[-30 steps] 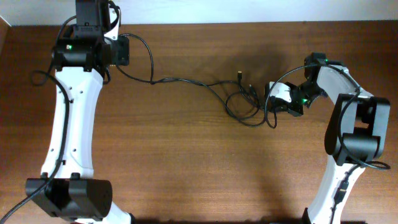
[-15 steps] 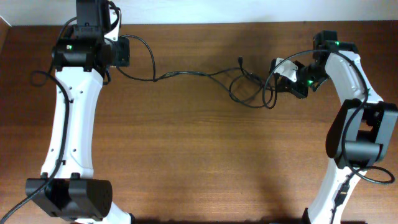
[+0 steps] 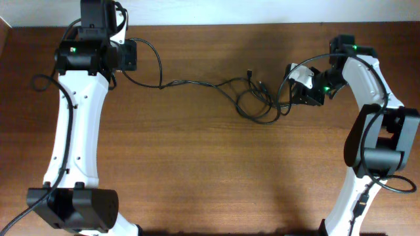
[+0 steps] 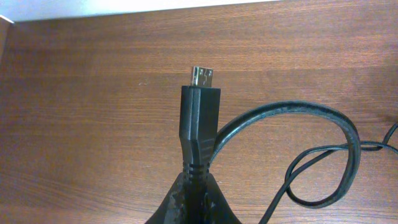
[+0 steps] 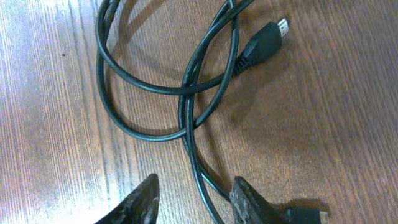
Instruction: Untangle cables
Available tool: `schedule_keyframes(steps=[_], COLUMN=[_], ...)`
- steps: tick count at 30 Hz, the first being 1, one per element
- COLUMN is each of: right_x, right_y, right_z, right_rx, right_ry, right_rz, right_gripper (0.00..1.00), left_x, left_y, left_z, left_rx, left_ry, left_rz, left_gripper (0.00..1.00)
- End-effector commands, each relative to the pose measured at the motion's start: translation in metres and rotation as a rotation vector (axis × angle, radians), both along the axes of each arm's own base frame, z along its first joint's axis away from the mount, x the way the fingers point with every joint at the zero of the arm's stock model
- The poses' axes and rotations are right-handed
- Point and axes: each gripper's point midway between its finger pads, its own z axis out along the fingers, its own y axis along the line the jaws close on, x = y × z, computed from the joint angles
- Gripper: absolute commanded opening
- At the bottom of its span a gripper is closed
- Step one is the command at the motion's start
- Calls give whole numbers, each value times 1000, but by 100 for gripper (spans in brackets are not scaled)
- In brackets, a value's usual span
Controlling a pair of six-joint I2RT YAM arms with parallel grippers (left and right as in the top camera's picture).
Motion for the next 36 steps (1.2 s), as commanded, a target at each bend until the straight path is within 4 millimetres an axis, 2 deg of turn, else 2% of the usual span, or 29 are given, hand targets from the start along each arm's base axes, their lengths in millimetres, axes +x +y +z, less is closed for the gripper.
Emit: schedule_keyframes(steps=[1, 4, 7, 18, 19, 20, 21, 25, 27, 28, 29, 31, 32, 33, 34, 35, 36], right_x=[-2, -5, -8, -13, -12, -12, -12, -11, -6, -1, 3, 14, 19, 20, 21, 22, 23], right_y=[3, 3, 8, 11, 11, 12, 12, 16, 27, 27, 26, 21, 19, 17, 4, -30, -54], right_z=[7, -7, -21, -53, -55, -55, -55, -51, -19, 10, 24, 69, 98, 116, 147, 172, 181], right_rx=[8, 9, 40, 65, 66, 68, 68, 97, 190, 189, 180, 147, 149, 141, 92, 46, 53], right_ry=[-19, -14, 9, 77, 75, 74, 74, 71, 48, 19, 4, -85, -132, -162, -251, -322, -333], right_rz=[8, 8, 9, 8, 8, 8, 8, 7, 7, 0, -20, -59, -99, -122, -145, -243, -338], right_gripper=[35, 35, 43, 42, 36, 7, 4, 4, 4, 4, 4, 4, 4, 4, 4, 4, 4], left_x=[-2, -2, -2, -2, -2, -2, -1, -1, -1, -1, -1, -1, -1, -1, -1, -2, -2], left_y=[1, 1, 1, 1, 1, 1, 0, 0, 0, 0, 0, 0, 0, 0, 0, 0, 2], left_z=[14, 14, 14, 14, 14, 14, 14, 13, 13, 13, 13, 13, 13, 13, 13, 13, 14], left_rx=[-13, -13, -13, -13, -13, -14, -16, -19, -19, -18, -18, -18, -19, -18, -18, -16, -9], left_ry=[-35, -36, -36, -36, -36, -36, -36, -35, -36, -36, -36, -36, -36, -36, -36, -36, -36], left_rz=[8, 8, 8, 8, 8, 8, 5, 4, 4, 4, 4, 4, 4, 5, 5, 6, 12], left_gripper=[4, 4, 4, 4, 4, 4, 4, 4, 4, 4, 4, 4, 4, 4, 4, 3, 2])
